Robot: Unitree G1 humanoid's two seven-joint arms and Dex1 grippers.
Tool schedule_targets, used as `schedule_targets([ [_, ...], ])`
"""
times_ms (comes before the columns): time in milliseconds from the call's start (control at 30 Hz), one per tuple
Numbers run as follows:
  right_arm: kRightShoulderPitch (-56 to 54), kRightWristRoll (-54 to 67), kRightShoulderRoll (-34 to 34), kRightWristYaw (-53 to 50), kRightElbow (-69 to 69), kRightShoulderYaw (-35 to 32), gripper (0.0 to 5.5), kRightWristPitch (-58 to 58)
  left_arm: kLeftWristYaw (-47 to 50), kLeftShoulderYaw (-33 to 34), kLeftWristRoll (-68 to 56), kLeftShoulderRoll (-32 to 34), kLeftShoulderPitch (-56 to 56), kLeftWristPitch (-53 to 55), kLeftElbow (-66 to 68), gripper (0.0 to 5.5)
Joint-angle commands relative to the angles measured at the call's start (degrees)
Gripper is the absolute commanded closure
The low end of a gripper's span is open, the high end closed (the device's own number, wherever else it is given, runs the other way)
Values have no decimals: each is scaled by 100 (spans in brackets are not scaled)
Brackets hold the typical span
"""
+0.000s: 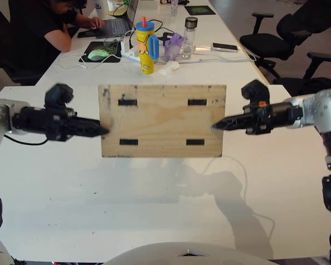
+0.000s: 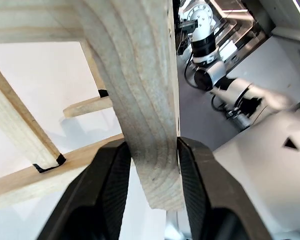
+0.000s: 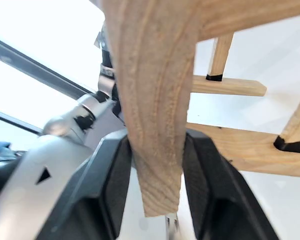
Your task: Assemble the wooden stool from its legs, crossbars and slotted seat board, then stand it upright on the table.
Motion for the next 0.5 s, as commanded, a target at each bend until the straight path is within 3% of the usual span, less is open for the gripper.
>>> schedule_targets([
  [33,-2222,108,1554,434,3198,197,376,908,5,-797,116,-397,-1878,672,2051,409],
  [167,-2382,-504,2118,-877,4836,-863,309,-322,45,-636,1027,-984,-1711,-329,4002,343],
  [300,-2286,-478,2219,-2204,5448,-1842,240,-1063,56,-324,1535,-1155,-1742,-995,4959,279],
  [500,-1554,-2756,1737,-1232,5210,-914,237,-2346,586,385,2326,-956,-1807,-1776,5777,178],
])
